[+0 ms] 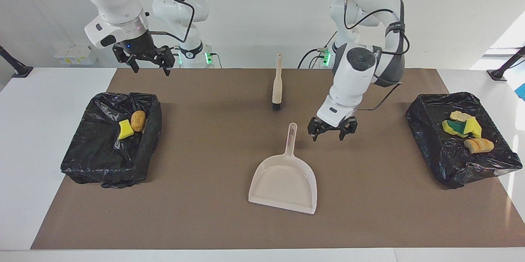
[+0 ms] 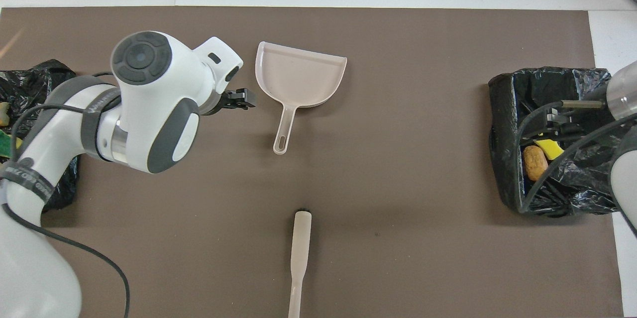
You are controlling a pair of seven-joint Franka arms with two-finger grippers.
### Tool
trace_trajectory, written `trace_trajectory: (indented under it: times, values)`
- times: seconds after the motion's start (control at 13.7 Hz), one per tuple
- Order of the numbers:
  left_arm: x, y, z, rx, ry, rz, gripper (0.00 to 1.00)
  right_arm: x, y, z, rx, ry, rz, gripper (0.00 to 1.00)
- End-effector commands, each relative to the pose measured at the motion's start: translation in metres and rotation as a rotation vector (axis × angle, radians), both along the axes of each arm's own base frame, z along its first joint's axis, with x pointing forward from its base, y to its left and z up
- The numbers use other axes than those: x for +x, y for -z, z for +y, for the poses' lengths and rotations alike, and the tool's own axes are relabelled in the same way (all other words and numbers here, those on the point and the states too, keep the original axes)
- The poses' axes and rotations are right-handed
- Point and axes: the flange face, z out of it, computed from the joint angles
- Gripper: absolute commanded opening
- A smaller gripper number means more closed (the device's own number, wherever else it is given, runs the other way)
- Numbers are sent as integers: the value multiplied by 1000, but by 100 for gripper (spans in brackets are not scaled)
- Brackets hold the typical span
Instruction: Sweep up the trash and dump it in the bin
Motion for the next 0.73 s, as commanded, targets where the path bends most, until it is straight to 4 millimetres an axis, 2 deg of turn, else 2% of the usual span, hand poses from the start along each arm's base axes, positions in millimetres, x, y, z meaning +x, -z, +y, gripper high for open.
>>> trace_trajectory:
  times: [0.0,0.22,0.44,0.51,0.66]
  values:
    - [7,-36,56,-6,-35,-16,100,-9,-2,-4,18,-13,6,100]
    - [10,-59,120,14,23,-19,100,-7,-2,-9,19,-5,7,100]
    - [2,-88,188,37,104,-9,100,-8,-1,-12,15,1,12,100]
    - [-4,-97,200,39,108,6,100,-7,-1,-14,16,4,10,100]
    - [-18,-112,207,43,114,40,100,-7,-2,-15,16,5,7,100]
